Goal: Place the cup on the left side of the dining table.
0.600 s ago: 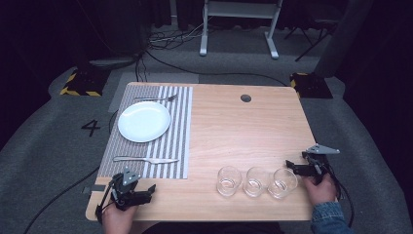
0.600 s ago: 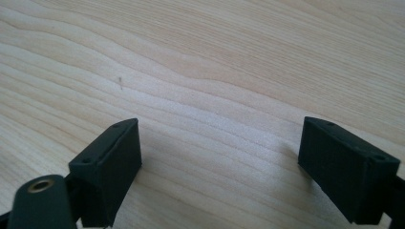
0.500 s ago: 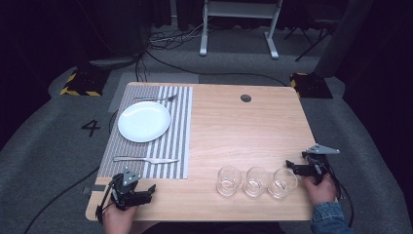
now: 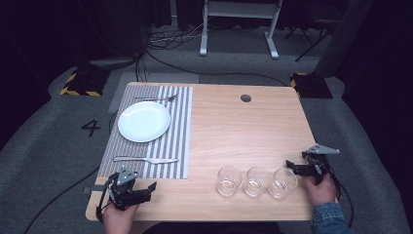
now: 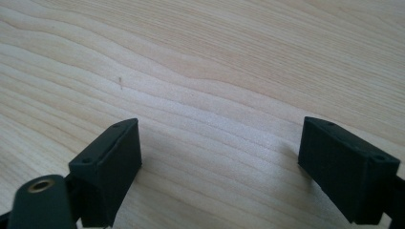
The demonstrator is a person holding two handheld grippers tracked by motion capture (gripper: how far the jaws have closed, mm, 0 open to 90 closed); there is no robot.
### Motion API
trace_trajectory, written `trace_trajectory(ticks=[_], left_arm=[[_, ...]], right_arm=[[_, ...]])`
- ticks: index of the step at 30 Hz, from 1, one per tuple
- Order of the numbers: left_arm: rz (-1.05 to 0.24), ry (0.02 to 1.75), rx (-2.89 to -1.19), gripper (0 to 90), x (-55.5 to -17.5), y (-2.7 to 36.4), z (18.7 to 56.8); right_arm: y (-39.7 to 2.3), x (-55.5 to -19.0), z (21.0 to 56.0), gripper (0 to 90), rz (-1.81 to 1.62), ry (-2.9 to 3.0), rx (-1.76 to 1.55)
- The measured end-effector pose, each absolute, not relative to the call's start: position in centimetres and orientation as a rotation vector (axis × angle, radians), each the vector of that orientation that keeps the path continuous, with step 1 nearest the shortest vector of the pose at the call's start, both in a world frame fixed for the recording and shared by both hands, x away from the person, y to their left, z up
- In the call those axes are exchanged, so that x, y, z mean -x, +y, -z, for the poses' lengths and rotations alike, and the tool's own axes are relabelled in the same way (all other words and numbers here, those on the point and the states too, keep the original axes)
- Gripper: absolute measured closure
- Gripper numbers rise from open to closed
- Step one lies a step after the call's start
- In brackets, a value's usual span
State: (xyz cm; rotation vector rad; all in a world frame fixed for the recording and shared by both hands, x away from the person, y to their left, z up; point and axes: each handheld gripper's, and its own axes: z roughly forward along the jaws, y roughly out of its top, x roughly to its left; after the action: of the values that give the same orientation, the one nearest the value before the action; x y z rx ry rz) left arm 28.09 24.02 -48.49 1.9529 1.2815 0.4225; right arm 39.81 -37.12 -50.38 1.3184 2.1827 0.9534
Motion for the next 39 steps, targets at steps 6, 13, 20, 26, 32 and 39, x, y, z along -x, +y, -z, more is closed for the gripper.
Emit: trace_trajectory(ticks=[6, 13, 20, 26, 32, 39], left_arm=[[-0.437, 1.25, -1.934, 17.7, -27.9, 23.7, 47.3], [-0.459, 1.22, -1.869, 17.3, -27.3, 23.4, 45.8], [-0.514, 1.177, -1.836, 17.0, -26.3, 22.8, 43.8], [-0.48, 1.186, -1.815, 16.6, -26.0, 22.9, 43.1], [-0.501, 1.131, -1.802, 15.9, -25.5, 21.9, 41.9], [-0.552, 1.12, -1.775, 15.4, -25.4, 21.2, 41.5]], right_arm=[[-37.1, -39.8, 50.4, 14.6, -0.953, 2.183, -1.318], [-37.1, -39.8, 50.4, 14.6, -0.955, 2.184, -1.317], [-37.1, -39.8, 50.4, 14.6, -0.955, 2.184, -1.317], [-37.1, -39.8, 50.4, 14.6, -0.955, 2.184, -1.317], [-37.1, -39.8, 50.4, 14.6, -0.954, 2.185, -1.316], [-37.1, -39.8, 50.4, 14.6, -0.954, 2.185, -1.315]])
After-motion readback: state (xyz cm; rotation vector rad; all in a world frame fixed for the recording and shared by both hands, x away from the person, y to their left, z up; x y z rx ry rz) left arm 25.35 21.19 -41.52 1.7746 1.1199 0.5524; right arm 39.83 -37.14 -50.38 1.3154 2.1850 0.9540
